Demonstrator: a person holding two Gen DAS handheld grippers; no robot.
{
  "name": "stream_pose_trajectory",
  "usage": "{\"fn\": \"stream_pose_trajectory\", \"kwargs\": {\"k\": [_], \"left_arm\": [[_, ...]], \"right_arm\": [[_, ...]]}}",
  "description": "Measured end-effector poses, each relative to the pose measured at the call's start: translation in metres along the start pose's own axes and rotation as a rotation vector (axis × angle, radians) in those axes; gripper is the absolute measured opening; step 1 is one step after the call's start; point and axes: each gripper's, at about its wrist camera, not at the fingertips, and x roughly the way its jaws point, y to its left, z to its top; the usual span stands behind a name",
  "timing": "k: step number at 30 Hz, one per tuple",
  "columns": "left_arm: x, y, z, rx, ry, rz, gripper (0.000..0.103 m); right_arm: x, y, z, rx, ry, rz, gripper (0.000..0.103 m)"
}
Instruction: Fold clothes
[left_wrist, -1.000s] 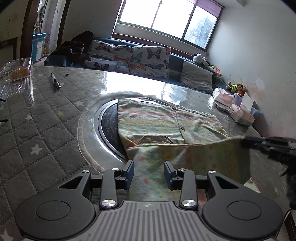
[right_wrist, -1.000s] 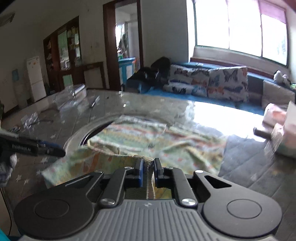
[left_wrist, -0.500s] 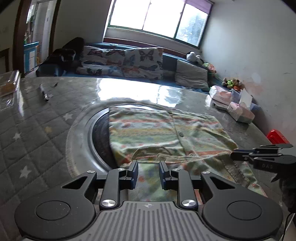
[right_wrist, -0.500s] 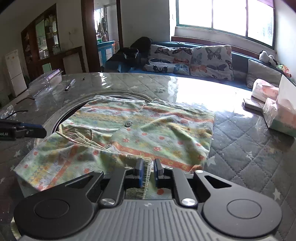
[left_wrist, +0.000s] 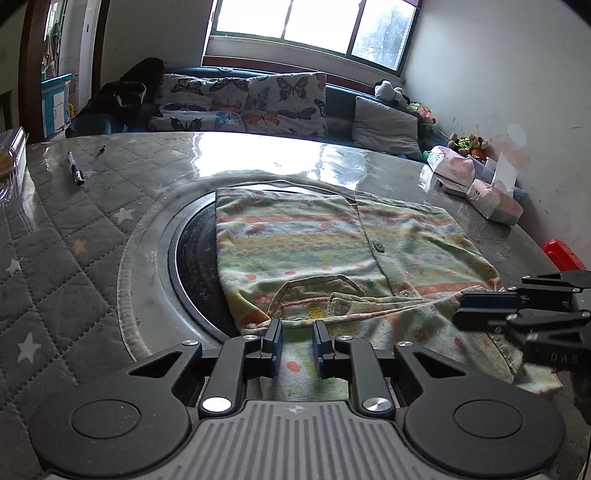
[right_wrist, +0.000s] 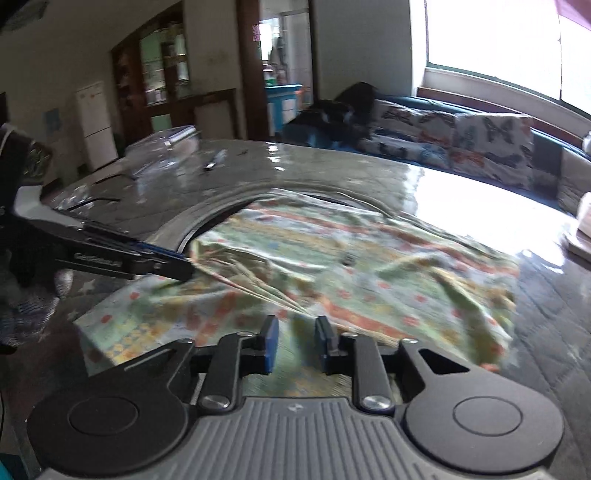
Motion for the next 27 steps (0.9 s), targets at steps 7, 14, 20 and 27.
{"fn": "stream_pose_trajectory", "kwargs": {"k": [7,14,20,27], "left_arm": [[0.001,0.001,0.000,-0.004,-0.002,-0.001,0.019],[-0.001,0.002,-0.001,-0.005,-0.006,-0.002,0.019],[-0.017,-0.005,-0.007,0.006,-0.021,-0.012,0.020],[-0.039,-0.016,-0.027,0.053,-0.013,-0.029,0.020]], "right_arm": [[0.012,0.008,-0.001,-0.026,0.006,-0.007,0.025],[-0.007,-0.018,-0.017,0.047,0.022,-0.073,0.023],[-0.028,-0.014,-0.032,0.032,0.041,-0.075,0.024],[-0.043,-0.007,-0.038,0.039,0.019,-0.053,0.028]]}}
